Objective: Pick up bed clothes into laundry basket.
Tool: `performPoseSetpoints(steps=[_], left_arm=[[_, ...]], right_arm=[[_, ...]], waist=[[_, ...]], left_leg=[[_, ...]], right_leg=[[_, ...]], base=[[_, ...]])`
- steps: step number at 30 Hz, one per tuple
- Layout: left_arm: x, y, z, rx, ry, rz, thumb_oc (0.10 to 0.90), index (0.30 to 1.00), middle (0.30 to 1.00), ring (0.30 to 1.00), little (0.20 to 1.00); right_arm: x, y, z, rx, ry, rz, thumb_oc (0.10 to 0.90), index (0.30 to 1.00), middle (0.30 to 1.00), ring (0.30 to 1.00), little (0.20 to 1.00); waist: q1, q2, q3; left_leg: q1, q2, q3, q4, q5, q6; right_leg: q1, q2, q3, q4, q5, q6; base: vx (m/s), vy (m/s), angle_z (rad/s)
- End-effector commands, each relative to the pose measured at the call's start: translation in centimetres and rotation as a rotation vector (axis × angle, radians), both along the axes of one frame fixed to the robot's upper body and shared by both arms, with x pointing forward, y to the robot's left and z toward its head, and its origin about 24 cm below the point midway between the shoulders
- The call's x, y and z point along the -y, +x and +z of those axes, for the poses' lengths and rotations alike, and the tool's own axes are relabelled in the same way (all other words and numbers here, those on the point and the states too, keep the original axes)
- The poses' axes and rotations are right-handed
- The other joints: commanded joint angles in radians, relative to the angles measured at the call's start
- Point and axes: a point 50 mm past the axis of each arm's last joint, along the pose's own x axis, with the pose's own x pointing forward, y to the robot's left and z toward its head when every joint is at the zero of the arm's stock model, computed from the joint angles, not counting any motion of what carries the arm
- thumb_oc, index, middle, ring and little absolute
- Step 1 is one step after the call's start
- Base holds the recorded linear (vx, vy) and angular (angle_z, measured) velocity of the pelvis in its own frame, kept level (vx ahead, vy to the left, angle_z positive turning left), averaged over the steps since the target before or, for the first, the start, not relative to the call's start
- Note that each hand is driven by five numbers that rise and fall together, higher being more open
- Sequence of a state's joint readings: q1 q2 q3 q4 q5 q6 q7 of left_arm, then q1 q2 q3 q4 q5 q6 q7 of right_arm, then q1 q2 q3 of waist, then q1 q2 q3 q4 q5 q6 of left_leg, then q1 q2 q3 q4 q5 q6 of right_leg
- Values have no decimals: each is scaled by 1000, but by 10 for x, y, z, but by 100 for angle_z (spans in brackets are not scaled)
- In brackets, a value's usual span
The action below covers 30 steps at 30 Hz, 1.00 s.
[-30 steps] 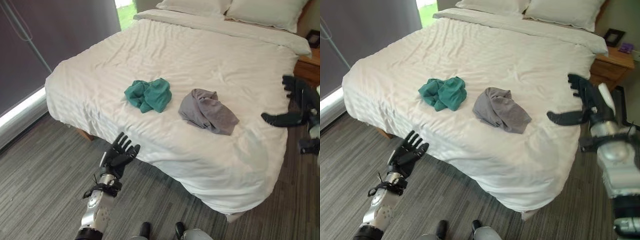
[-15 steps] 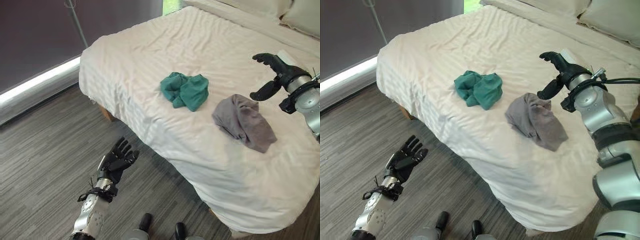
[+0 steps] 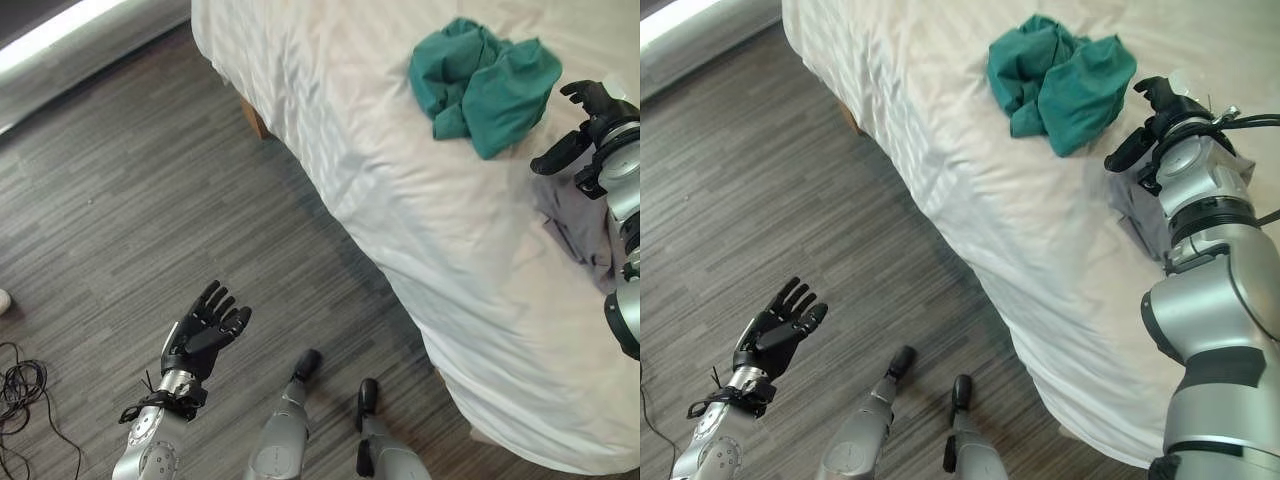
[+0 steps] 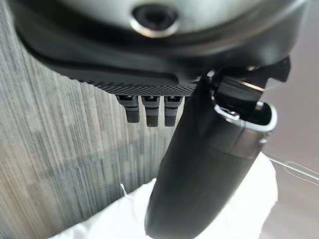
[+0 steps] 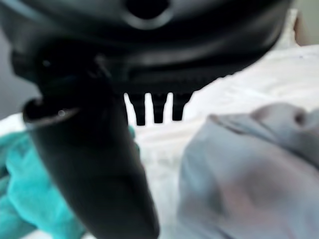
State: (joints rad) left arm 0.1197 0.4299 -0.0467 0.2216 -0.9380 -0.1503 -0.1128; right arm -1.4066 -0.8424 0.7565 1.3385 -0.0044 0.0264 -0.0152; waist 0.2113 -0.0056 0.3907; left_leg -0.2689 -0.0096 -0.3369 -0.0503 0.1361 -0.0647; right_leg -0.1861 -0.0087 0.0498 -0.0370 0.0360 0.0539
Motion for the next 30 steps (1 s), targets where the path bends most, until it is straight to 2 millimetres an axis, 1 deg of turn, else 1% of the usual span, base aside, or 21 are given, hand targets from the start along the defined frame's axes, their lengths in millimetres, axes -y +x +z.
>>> performPoseSetpoints(steps=[1, 2, 3, 4, 5, 7, 8, 11, 15, 16, 18, 20, 21, 22, 23, 25, 26, 27, 30], left_arm=[[-5, 14, 56, 271, 78, -6, 800, 900, 900, 900, 900], [-3, 15, 58, 278, 79, -7, 800, 900, 900, 900, 900], [-2, 16, 58, 280, 73, -8, 800, 900, 900, 900, 900], [-2, 16, 58, 280, 69, -6, 800, 900, 900, 900, 900], [-2, 17, 58, 277, 68, -2, 800, 900, 900, 900, 900], [0, 20, 59, 282, 63, -1, 800, 900, 900, 900, 900], [2, 22, 59, 284, 59, -6, 800, 900, 900, 900, 900], [6, 24, 60, 285, 68, -25, 800, 900, 900, 900, 900], [10, 26, 60, 285, 66, -52, 800, 900, 900, 900, 900], [10, 27, 60, 285, 66, -52, 800, 900, 900, 900, 900], [12, 27, 60, 285, 66, -62, 800, 900, 900, 900, 900], [10, 26, 58, 278, 67, -60, 800, 900, 900, 900, 900], [9, 26, 56, 272, 61, -57, 800, 900, 900, 900, 900], [9, 26, 56, 271, 58, -56, 800, 900, 900, 900, 900], [7, 26, 54, 261, 51, -54, 800, 900, 900, 900, 900], [6, 24, 51, 250, 50, -56, 800, 900, 900, 900, 900], [6, 24, 51, 250, 50, -57, 800, 900, 900, 900, 900], [6, 22, 50, 240, 52, -74, 800, 900, 900, 900, 900], [6, 23, 48, 232, 51, -79, 800, 900, 900, 900, 900]], right_arm=[[16, -16, 46, 93, -105, -131, 800, 900, 900, 900, 900], [22, -21, 54, 101, -139, -183, 800, 900, 900, 900, 900], [24, -24, 58, 114, -146, -198, 800, 900, 900, 900, 900], [29, -29, 66, 134, -156, -220, 800, 900, 900, 900, 900], [31, -33, 76, 161, -170, -234, 800, 900, 900, 900, 900], [31, -44, 104, 238, -211, -251, 800, 900, 900, 900, 900], [27, -50, 123, 289, -244, -247, 800, 900, 900, 900, 900], [12, -60, 159, 399, -289, -197, 800, 900, 900, 900, 900], [-8, -74, 197, 478, -356, -146, 800, 900, 900, 900, 900], [-8, -74, 197, 478, -357, -146, 800, 900, 900, 900, 900], [-14, -75, 203, 478, -378, -133, 800, 900, 900, 900, 900], [-12, -74, 200, 440, -383, -127, 800, 900, 900, 900, 900], [-7, -73, 195, 392, -370, -126, 800, 900, 900, 900, 900], [-4, -74, 195, 387, -359, -137, 800, 900, 900, 900, 900], [8, -77, 189, 335, -345, -179, 800, 900, 900, 900, 900], [19, -83, 187, 275, -370, -244, 800, 900, 900, 900, 900], [19, -83, 187, 275, -371, -244, 800, 900, 900, 900, 900], [32, -90, 183, 220, -391, -312, 800, 900, 900, 900, 900], [47, -100, 179, 185, -398, -382, 800, 900, 900, 900, 900]], waist=[[-13, -22, -45], [-17, -15, -32], [-19, -13, -29], [-22, -13, -27], [-25, -15, -28], [-31, -21, -32], [-35, -24, -34], [-47, -42, -43], [-60, -61, -54], [-60, -60, -53], [-65, -67, -54], [-69, -72, -55], [-71, -75, -55], [-73, -78, -55], [-74, -81, -55], [-75, -87, -54], [-75, -86, -54], [-79, -88, -54], [-85, -90, -55]], left_leg=[[11, -68, 37, -36, 21, 36], [2, -66, 43, -37, 23, 34], [-2, -66, 47, -37, 23, 34], [-6, -64, 51, -37, 22, 33], [-9, -63, 55, -37, 21, 32], [-11, -62, 62, -37, 17, 31], [-11, -61, 67, -37, 14, 31], [-7, -57, 79, -37, 7, 31], [0, -50, 93, -37, -2, 29], [0, -50, 94, -37, -3, 29], [4, -48, 99, -37, -4, 27], [8, -46, 104, -37, -6, 26], [10, -45, 108, -37, -7, 26], [12, -45, 109, -37, -8, 26], [15, -42, 111, -37, -8, 26], [20, -41, 113, -37, -10, 27], [21, -41, 113, -37, -11, 27], [27, -40, 114, -37, -13, 28], [34, -41, 116, -37, -17, 31]], right_leg=[[-52, -5, 38, -17, 69, 31], [-62, -5, 37, -17, 69, 31], [-64, -4, 39, -19, 69, 31], [-68, -5, 37, -20, 68, 32], [-71, -5, 36, -23, 68, 32], [-74, -7, 36, -25, 68, 33], [-76, -6, 36, -25, 68, 35], [-78, -5, 43, -24, 68, 35], [-78, -4, 44, -23, 64, 36], [-78, -4, 44, -23, 64, 36], [-77, -3, 47, -23, 65, 35], [-77, -2, 50, -21, 65, 34], [-76, 1, 53, -20, 65, 33], [-75, 2, 54, -21, 64, 33], [-73, 3, 53, -22, 64, 32], [-67, 5, 54, -22, 63, 32], [-66, 5, 55, -22, 63, 32], [-60, 7, 54, -22, 61, 32], [-57, 7, 54, -19, 59, 32]], base=[[0, 0, 0], [0, 0, 0], [0, 0, 0], [26, -5, -4], [30, 0, -11], [40, -2, -14], [42, -9, -11], [42, -8, -5], [40, -21, -13], [25, -15, -17], [16, -8, -8], [7, -5, -3], [14, -19, -9], [13, -23, -10], [12, -19, -7], [4, -15, -7], [0, -15, -7], [1, -9, -7], [3, -3, -10]])
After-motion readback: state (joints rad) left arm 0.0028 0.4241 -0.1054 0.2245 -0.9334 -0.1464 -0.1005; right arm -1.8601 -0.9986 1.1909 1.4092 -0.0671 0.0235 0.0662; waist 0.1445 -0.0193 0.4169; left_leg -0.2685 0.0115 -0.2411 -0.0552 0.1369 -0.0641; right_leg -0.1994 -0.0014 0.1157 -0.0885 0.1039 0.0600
